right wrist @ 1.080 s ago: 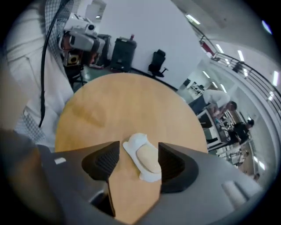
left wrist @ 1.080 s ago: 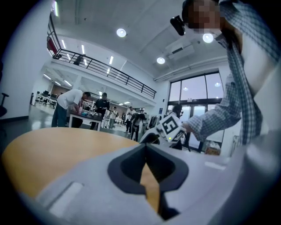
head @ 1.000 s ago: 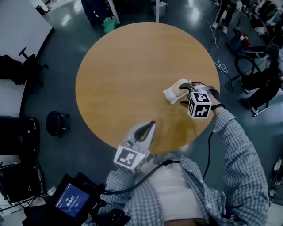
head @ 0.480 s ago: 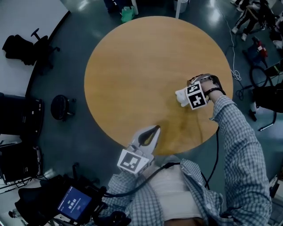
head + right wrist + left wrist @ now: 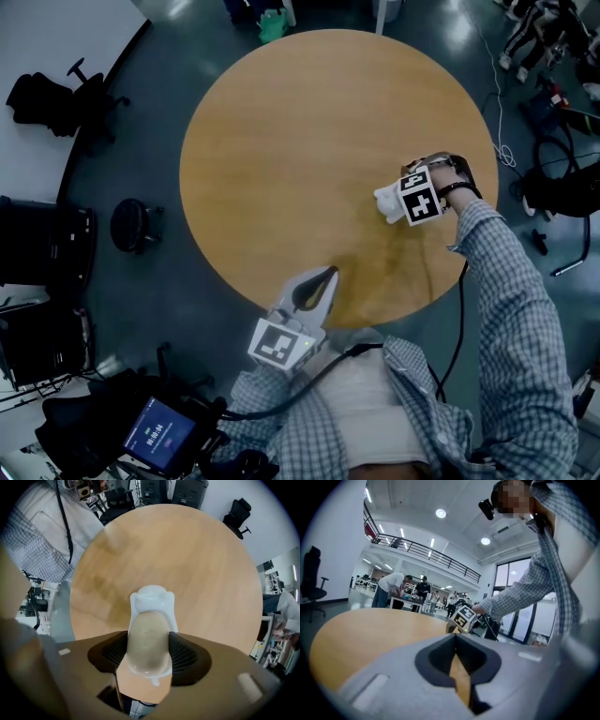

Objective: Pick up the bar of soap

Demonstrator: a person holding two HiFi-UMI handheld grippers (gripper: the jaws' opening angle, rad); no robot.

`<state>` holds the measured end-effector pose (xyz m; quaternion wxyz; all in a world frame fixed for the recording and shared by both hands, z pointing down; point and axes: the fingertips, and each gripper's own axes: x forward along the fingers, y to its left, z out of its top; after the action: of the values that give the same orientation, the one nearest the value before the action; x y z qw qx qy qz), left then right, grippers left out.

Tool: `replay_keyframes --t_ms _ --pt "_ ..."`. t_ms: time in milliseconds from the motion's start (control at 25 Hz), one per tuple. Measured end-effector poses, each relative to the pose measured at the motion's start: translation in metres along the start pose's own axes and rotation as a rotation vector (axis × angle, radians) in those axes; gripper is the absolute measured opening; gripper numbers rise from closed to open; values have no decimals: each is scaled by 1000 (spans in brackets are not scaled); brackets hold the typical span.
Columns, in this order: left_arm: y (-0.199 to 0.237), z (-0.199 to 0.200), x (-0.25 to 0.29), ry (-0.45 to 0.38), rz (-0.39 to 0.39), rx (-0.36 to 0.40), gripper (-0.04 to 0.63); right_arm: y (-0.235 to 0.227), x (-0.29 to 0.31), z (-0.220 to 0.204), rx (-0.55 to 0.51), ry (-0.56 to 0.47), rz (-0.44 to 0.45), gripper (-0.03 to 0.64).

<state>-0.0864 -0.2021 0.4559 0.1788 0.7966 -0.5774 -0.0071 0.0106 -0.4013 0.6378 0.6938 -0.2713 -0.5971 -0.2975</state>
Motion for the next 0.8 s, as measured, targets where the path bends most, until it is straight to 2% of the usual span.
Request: replay_keyframes --t_ms 240,400,640,800 --pt "-3 -3 1 14 -19 -1 -2 2 -7 -1 70 -45 -30 273" --pt "-9 -2 0 -2 -47 12 -2 0 -20 3 163 -126 -82 273" --pt "-9 6 6 -4 -74 21 -2 -5 -53 4 443 -371 -182 273" --pt "-13 15 9 -21 -97 44 -2 -2 -93 7 698 -659 -294 273"
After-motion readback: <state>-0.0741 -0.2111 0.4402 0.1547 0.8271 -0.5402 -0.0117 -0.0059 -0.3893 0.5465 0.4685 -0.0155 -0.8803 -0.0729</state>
